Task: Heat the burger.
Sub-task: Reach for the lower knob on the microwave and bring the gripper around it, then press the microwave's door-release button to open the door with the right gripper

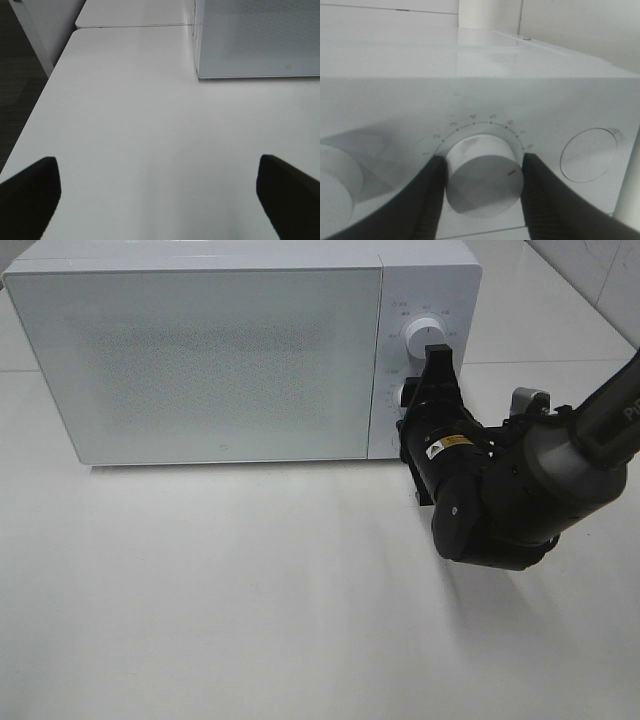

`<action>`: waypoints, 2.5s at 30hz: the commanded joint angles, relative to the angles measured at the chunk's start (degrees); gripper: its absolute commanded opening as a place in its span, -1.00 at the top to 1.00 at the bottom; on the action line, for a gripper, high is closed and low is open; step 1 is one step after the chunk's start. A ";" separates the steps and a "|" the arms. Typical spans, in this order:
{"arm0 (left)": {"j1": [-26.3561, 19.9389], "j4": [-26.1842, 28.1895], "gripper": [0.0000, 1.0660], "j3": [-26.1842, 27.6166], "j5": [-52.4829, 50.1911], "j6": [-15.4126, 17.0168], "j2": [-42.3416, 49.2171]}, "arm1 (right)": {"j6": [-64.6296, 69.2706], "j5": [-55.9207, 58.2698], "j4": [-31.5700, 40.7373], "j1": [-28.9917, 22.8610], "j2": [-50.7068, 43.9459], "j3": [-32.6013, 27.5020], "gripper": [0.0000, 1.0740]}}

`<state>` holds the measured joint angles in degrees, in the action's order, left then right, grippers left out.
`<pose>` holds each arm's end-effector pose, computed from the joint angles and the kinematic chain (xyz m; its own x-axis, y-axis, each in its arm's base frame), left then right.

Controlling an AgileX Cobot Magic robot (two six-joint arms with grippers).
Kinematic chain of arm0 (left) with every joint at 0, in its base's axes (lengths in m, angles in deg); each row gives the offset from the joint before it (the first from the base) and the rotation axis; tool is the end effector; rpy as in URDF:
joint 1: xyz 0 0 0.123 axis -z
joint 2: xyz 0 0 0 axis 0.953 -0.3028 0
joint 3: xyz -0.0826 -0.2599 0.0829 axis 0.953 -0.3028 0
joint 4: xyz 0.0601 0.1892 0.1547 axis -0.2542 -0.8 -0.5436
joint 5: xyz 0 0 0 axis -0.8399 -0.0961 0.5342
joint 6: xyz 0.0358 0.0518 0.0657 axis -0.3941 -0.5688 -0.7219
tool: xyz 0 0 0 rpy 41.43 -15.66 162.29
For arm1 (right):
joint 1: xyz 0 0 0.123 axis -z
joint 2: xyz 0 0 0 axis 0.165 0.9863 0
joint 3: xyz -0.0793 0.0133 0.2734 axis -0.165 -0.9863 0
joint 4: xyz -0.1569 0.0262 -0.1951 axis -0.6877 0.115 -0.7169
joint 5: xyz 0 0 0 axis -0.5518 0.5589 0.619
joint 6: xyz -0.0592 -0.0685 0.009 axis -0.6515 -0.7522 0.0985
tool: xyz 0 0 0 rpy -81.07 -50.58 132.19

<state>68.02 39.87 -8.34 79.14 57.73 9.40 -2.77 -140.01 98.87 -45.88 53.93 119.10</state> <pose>-0.0055 -0.0008 0.2779 -0.4495 0.0450 -0.8922 -0.0358 0.9970 0.0683 0.3189 0.1735 0.1134 -0.0613 0.9968 -0.0511 0.0976 0.0570 0.9936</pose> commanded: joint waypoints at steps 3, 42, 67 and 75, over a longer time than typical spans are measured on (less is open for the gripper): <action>-0.17 0.46 -0.87 -0.23 -0.92 0.23 1.38 | 4.87 -12.55 -12.32 -0.34 -0.86 2.64 1.00; -0.17 0.46 -0.87 -0.23 -0.92 0.23 1.38 | 5.61 -11.86 -7.79 -0.40 -1.03 2.46 0.18; -0.17 0.46 -0.87 -0.23 -0.92 0.23 1.38 | -4.30 0.23 -8.19 -0.52 -6.30 -0.46 -0.45; -0.17 0.46 -0.87 -0.23 -0.92 0.23 1.38 | -15.30 12.66 -10.60 -0.52 -12.55 -2.29 -0.42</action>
<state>68.02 39.87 -8.34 78.96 57.73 9.40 -14.11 -129.81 90.10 -46.74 43.22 116.98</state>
